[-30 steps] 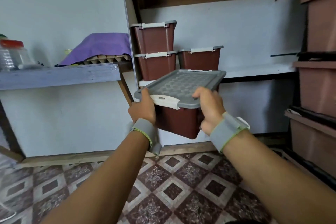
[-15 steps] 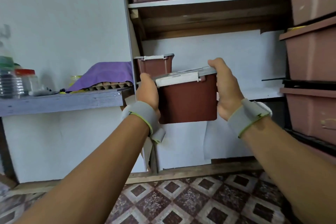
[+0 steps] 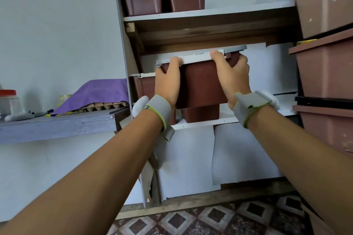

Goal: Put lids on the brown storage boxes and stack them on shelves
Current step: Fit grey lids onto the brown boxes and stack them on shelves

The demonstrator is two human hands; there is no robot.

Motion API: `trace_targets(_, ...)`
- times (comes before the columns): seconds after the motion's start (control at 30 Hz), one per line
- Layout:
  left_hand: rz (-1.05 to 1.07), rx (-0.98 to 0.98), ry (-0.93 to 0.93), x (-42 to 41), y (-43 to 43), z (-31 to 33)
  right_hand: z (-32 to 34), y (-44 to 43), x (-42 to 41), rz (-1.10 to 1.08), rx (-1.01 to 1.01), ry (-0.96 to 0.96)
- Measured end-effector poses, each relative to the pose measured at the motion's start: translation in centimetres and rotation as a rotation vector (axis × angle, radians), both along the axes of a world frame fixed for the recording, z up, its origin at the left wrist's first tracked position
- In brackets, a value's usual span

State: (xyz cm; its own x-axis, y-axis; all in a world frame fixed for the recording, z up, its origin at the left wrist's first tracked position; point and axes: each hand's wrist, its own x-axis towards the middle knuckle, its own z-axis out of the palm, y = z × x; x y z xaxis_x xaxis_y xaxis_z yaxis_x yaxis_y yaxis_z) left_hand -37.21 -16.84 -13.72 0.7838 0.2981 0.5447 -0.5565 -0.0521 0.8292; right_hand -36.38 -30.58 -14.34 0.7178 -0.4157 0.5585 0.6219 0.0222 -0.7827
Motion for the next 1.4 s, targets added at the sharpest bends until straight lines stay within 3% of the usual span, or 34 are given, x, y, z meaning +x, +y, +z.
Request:
trace_targets(0.47, 0.117, 0.113, -0.051, 14.0, -0.4, 0.8, 1.3, -1.5, 15.1, 0.061, -0.002, 0.023)
trace_targets(0.67, 0.405, 0.278, -0.192, 19.2, -0.4, -0.6, -0.1, -1.8, 20.8, -0.228, -0.136, -0.151)
trace_targets(0.77, 0.488, 0.434, -0.218, 21.0, -0.3, -1.9, -1.0, -2.1, 23.0, -0.250, -0.285, -0.119)
trace_targets(1.07, 0.561, 0.810, 0.051, 24.8, -0.1, -5.2, -4.8, -2.9, 27.6, -0.264, -0.809, 0.125)
trace_targets(1.23, 0.620, 0.985, 0.167, 26.6, 0.0, -6.0, -5.6, -3.3, 29.2, -0.233, -0.852, 0.134)
trace_targets(1.4, 0.675, 0.980, 0.150, 27.2, -0.5, -6.4, -5.9, -3.2, 29.9, -0.232, -0.830, 0.096)
